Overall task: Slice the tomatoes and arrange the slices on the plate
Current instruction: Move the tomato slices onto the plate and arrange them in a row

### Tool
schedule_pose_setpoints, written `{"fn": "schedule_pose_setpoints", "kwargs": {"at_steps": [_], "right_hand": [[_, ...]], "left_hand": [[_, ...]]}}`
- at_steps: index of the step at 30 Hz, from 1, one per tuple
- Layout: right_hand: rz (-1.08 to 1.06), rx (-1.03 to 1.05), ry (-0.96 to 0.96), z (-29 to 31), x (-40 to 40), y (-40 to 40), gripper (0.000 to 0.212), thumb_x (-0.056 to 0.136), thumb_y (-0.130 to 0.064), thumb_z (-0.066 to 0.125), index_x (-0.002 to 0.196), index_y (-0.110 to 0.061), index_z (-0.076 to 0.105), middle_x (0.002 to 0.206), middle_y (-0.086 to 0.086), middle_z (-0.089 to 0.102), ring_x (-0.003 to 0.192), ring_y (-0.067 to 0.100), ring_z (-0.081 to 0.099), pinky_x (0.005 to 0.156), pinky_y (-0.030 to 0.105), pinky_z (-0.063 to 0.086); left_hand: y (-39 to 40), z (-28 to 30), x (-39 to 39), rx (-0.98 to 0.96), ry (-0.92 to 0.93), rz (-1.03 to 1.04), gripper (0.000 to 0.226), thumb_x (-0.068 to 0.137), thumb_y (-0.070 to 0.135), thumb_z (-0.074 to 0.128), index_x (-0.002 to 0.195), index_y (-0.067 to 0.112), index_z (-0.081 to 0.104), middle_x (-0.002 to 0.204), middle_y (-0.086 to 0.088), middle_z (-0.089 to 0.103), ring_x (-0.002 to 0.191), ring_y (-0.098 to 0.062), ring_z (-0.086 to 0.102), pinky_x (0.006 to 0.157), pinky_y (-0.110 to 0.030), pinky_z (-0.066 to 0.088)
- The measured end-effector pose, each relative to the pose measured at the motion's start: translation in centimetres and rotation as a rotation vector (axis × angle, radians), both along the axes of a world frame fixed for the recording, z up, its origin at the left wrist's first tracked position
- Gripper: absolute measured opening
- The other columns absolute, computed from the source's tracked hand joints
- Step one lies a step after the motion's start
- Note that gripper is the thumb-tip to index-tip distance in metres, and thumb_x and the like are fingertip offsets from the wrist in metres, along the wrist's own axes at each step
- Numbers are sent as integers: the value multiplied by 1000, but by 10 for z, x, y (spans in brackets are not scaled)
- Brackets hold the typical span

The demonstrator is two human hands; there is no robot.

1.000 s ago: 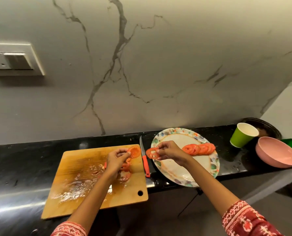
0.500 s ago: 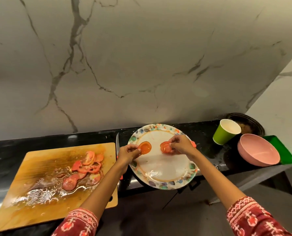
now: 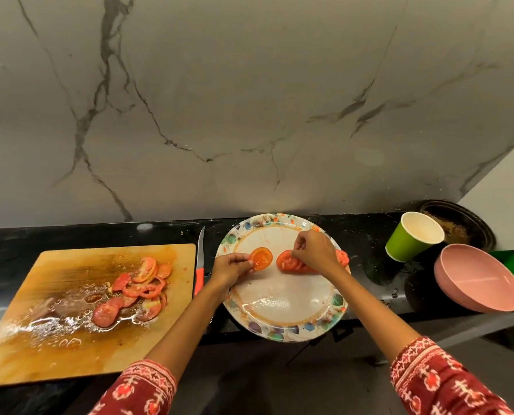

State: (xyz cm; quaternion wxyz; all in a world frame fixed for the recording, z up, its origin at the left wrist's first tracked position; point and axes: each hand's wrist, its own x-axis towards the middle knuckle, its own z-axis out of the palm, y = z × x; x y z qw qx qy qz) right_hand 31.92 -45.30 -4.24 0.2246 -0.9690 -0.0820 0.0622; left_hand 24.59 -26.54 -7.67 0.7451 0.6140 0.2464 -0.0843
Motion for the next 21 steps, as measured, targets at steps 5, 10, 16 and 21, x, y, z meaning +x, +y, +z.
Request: {"fn": "schedule_pose_setpoints", "kwargs": {"at_steps": [5, 10, 16, 21], "right_hand": [[152, 275, 27, 13, 8, 6, 16, 83, -20, 70, 88, -4, 68, 85, 4, 68, 69, 4, 56, 61, 15, 45], [253, 268, 138, 18, 15, 8, 11, 81, -8, 71, 90, -2, 70, 89, 10, 69, 69, 5, 58, 63, 17, 50], [128, 241, 156, 5, 14, -1, 7, 81, -9, 69, 88, -6, 69, 85, 4, 66, 78, 12, 60, 78, 32, 54], [108, 189, 88, -4, 14, -5, 6, 82, -11, 68, 87, -8, 69, 85, 1, 64, 78, 9, 56, 71, 22, 49]], "left_hand": [[-10, 1, 7, -31, 2, -34, 11, 81, -2, 64, 86, 9, 65, 84, -8, 67, 72, -15, 63, 69, -22, 54], [-22, 6, 13, -30, -47, -64, 13, 82, -6, 61, 91, 3, 64, 82, -9, 65, 67, -12, 64, 61, -16, 55], [-37, 2, 22, 491, -253, -267, 43, 74, 2, 74, 114, 4, 60, 105, -10, 64, 92, -19, 62, 76, -22, 53], [-52, -3, 28, 878, -297, -442, 64, 71, 20, 78, 129, 12, 50, 124, -10, 56, 110, -21, 55, 95, -31, 47]]}}
